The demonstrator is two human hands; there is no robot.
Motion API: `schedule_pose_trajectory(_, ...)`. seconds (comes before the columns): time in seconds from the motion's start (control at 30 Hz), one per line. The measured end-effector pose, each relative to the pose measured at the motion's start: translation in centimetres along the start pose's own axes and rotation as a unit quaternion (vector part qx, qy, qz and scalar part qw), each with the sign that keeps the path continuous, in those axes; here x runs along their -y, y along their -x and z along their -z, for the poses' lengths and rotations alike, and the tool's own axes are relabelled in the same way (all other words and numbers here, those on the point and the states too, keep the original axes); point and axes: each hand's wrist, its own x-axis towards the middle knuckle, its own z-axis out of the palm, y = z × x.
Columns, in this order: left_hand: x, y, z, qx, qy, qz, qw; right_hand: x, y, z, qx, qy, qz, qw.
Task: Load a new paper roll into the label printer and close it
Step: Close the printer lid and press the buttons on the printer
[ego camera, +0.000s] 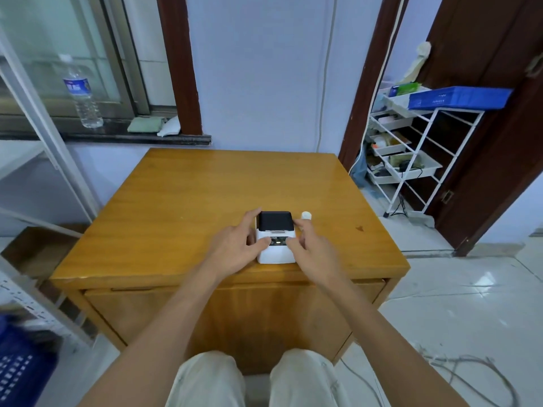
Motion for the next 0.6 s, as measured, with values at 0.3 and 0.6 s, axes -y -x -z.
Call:
schedule_pose_trajectory(0.3,-1.1,-0.5,-0.9,-0.017,-0.049,0.054,0.997,-0.4,-1.6,0.5,0.036,0.016,0.018,0.999)
schedule_pose_trajectory(0.6,-0.7,-0.7,-1.4,-0.030,-0.047,0.037,0.998,-1.2,-2.1,0.1,0.022,0.023,0.048,0.998)
